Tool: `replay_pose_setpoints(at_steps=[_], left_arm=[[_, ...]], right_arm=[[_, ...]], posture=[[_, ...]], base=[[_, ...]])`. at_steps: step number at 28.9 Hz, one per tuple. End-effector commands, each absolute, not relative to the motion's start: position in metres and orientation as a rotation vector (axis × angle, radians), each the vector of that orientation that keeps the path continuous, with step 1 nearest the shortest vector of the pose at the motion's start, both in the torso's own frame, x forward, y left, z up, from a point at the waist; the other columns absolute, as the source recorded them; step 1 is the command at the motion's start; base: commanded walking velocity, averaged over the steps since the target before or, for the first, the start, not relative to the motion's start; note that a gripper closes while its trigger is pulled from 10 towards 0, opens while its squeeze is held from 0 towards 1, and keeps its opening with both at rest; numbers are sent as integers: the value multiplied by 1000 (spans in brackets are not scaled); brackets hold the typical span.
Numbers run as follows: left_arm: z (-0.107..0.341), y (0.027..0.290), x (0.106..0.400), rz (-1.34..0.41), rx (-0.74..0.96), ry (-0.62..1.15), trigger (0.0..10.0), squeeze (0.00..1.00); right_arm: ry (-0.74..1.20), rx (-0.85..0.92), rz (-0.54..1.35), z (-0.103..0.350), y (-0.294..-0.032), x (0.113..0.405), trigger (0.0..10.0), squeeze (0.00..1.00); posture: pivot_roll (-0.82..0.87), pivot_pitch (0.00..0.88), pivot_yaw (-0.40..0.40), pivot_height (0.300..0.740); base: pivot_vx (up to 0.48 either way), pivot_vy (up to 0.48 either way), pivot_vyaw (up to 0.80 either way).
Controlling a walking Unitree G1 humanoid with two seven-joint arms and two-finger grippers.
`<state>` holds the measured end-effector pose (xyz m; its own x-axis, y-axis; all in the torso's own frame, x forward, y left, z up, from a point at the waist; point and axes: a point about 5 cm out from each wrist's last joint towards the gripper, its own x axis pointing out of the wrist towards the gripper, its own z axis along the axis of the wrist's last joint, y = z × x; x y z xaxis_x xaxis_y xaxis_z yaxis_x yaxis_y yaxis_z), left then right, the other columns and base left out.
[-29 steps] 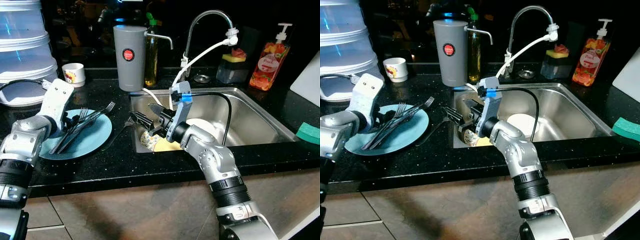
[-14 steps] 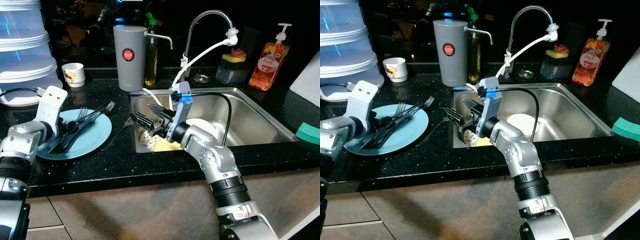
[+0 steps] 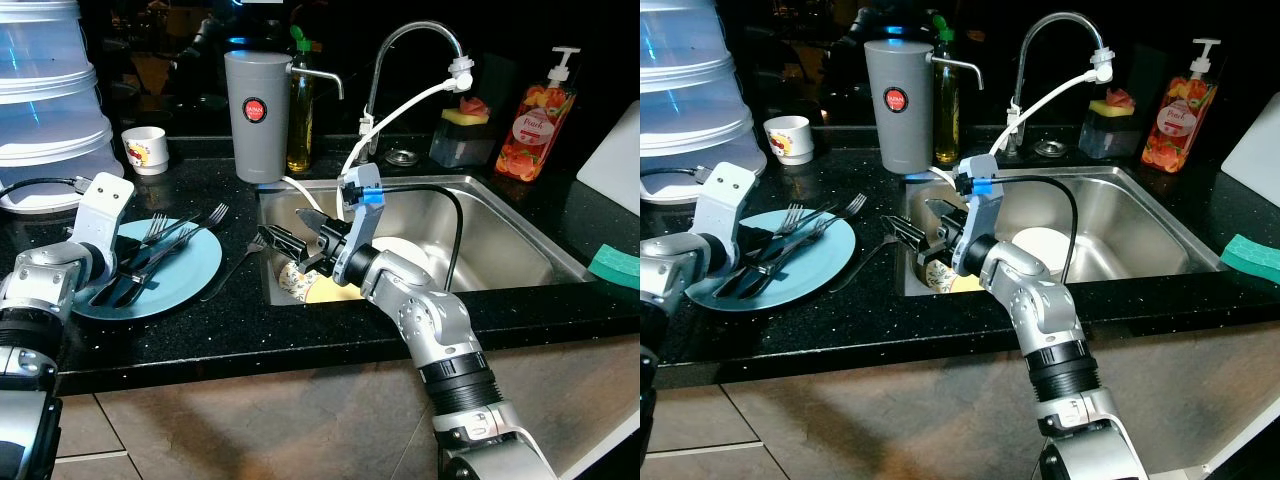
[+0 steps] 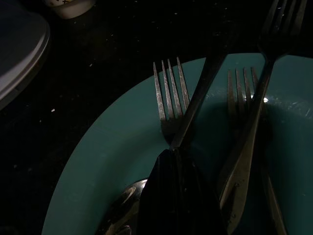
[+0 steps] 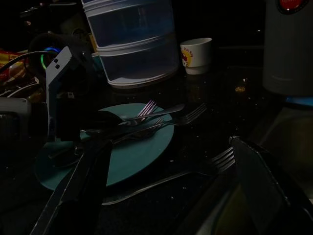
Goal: Kitchen organization
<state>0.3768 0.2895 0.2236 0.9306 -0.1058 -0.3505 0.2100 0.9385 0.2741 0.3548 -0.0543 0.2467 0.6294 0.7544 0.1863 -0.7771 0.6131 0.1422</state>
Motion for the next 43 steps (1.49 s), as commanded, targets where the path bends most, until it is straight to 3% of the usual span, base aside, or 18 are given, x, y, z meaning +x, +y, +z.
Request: replay_pose_setpoints(at_steps=[1, 4, 5, 9, 12, 19, 20, 21, 22, 35, 36, 37, 38, 43], left_arm=[[225, 298, 374, -142, 332, 350, 0, 0], [228, 298, 375, -136, 339, 321, 0, 0], [247, 287, 379, -192, 227, 185, 0, 0], [279, 269, 380, -327, 47, -1, 0, 0], [283, 268, 379, -333, -3, 0, 0, 0], [255, 270, 378, -312, 163, 185, 0, 0], [248, 267, 376, -331, 196, 220, 4392, 1000], [248, 267, 376, -331, 196, 220, 4392, 1000], [246, 265, 375, -337, 192, 232, 10000, 1000], [238, 257, 368, -336, 164, 347, 10000, 1000], [237, 258, 367, -326, 167, 367, 10000, 302], [235, 259, 366, -319, 169, 380, 10000, 302], [234, 259, 366, -314, 168, 394, 10000, 0], [229, 261, 363, -288, 168, 434, 10000, 0]], right_arm=[[-115, 224, 887, 249, -55, 354, 10000, 0], [-115, 223, 885, 249, -55, 354, 10000, 0], [-117, 223, 883, 250, -56, 355, 10000, 0], [-120, 223, 877, 251, -58, 355, 10000, 0], [-119, 225, 877, 251, -58, 356, 10000, 0], [-120, 226, 879, 251, -58, 356, 10000, 0], [-120, 227, 878, 251, -58, 357, 10000, 0], [-120, 227, 878, 251, -58, 357, 10000, 0], [-120, 226, 878, 251, -58, 357, 10000, 0], [-96, 149, 896, 248, -62, 357, 10000, 0], [-84, 105, 929, 246, -61, 355, 10000, 0], [-74, 74, 952, 245, -60, 354, 10000, 0], [-62, 7, 983, 242, -59, 351, 10000, 0], [-125, -173, 998, 242, -56, 349, 10000, 0]], posture=[[36, 28, -47, 740], [35, 30, -46, 740], [33, 31, -46, 740], [33, 33, -46, 740], [35, 34, -48, 740], [38, 34, -46, 740], [36, 36, -45, 740], [36, 36, -45, 740], [35, 37, -45, 740], [38, 35, -41, 740], [38, 35, -41, 740], [38, 35, -41, 740], [40, 34, -39, 740], [40, 33, -39, 740]], base=[[0, 0, 0], [0, 0, 0], [0, 0, 0], [0, 0, 0], [0, 0, 0], [0, 0, 0], [0, 0, 0], [0, 0, 0], [0, 0, 0], [0, 0, 0], [0, 0, 0], [0, 0, 0], [0, 0, 0], [0, 0, 0]])
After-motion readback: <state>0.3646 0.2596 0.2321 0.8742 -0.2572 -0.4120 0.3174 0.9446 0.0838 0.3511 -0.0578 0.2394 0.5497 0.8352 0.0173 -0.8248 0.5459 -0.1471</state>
